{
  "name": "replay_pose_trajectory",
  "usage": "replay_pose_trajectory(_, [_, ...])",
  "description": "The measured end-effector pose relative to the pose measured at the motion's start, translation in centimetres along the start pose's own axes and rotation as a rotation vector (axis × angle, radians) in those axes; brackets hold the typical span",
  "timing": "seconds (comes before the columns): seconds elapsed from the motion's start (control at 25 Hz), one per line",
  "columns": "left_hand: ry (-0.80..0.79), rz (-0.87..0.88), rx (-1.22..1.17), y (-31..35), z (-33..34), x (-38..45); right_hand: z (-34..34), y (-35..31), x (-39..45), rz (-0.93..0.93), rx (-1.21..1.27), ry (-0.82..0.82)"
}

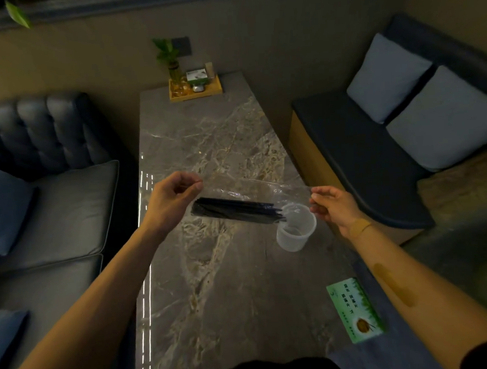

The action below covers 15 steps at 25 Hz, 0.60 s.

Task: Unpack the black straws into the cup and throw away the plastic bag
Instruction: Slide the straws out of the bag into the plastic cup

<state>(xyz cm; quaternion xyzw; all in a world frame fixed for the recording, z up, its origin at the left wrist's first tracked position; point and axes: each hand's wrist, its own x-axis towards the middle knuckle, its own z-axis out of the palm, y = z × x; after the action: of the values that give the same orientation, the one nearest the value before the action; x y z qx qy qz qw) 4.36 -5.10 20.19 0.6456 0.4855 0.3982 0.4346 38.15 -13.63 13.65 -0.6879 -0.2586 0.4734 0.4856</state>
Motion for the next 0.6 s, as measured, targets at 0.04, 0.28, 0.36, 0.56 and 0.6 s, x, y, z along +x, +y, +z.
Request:
replay_pose_trajectory(0.04, [-0.004,0.007,0.013,0.5,0.2,0.1,-0.1,0.2,0.1,0.006,0.005,0.003])
replay_pose_trajectory(0.28, [-0.052,0.089,0.135,3.8,1.8,1.0,-0.8,1.0,0.4,0.067,0.048,0.018])
replay_pose_trajectory(0.36, [-0.063,0.099,0.146,4.6,2.4,1.3,-1.0,1.4,0.6,0.086,0.06,0.018])
replay_pose_trajectory(0.56, [-0.073,0.098,0.162,6.0,3.9,1.9,-1.7,2.1,0.8,0.109,0.068,0.03])
replay_pose_trajectory(0.6, [-0.076,0.101,0.173,6.2,4.0,1.9,-1.8,2.3,0.9,0.11,0.065,0.03])
